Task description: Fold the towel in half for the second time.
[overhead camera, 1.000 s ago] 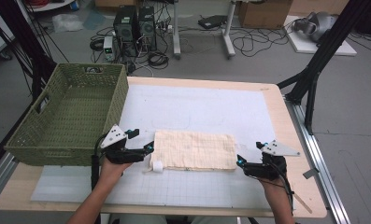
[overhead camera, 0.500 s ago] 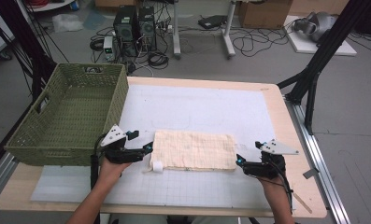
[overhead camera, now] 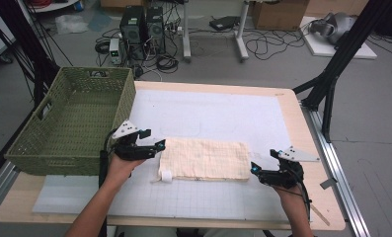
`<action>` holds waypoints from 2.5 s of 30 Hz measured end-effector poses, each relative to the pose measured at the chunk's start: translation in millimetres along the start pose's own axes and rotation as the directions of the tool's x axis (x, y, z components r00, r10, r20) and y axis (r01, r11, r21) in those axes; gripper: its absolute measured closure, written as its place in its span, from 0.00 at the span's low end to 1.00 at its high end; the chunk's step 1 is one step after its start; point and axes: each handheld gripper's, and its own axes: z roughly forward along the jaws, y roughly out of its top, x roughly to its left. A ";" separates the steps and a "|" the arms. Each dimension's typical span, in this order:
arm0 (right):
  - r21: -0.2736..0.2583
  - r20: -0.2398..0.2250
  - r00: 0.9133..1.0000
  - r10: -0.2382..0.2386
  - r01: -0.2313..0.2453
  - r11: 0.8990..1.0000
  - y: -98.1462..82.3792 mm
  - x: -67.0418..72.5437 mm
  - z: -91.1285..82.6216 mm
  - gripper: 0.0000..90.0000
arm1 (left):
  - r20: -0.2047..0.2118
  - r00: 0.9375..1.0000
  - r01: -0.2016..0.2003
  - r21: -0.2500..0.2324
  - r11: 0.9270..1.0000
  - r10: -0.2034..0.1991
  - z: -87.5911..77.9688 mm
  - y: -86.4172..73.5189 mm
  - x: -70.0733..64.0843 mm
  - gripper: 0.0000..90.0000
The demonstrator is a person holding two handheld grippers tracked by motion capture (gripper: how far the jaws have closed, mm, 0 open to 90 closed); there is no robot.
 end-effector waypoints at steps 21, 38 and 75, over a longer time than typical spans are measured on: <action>0.017 0.013 0.999 -0.036 0.036 0.999 -0.9 2.5 3.2 0.12 | -0.081 0.996 -0.024 0.159 0.987 0.037 58.9 0.4 15.5 0.37; 0.036 0.024 1.000 -0.020 0.019 0.999 -2.5 -2.0 10.7 0.12 | -0.005 0.988 -0.143 0.291 0.946 0.151 75.1 -14.1 12.8 0.80; 0.275 -0.167 0.985 -0.033 0.079 0.958 29.9 -31.8 107.2 0.90 | 0.000 1.000 -0.020 0.266 0.964 0.021 69.6 -16.0 19.9 0.93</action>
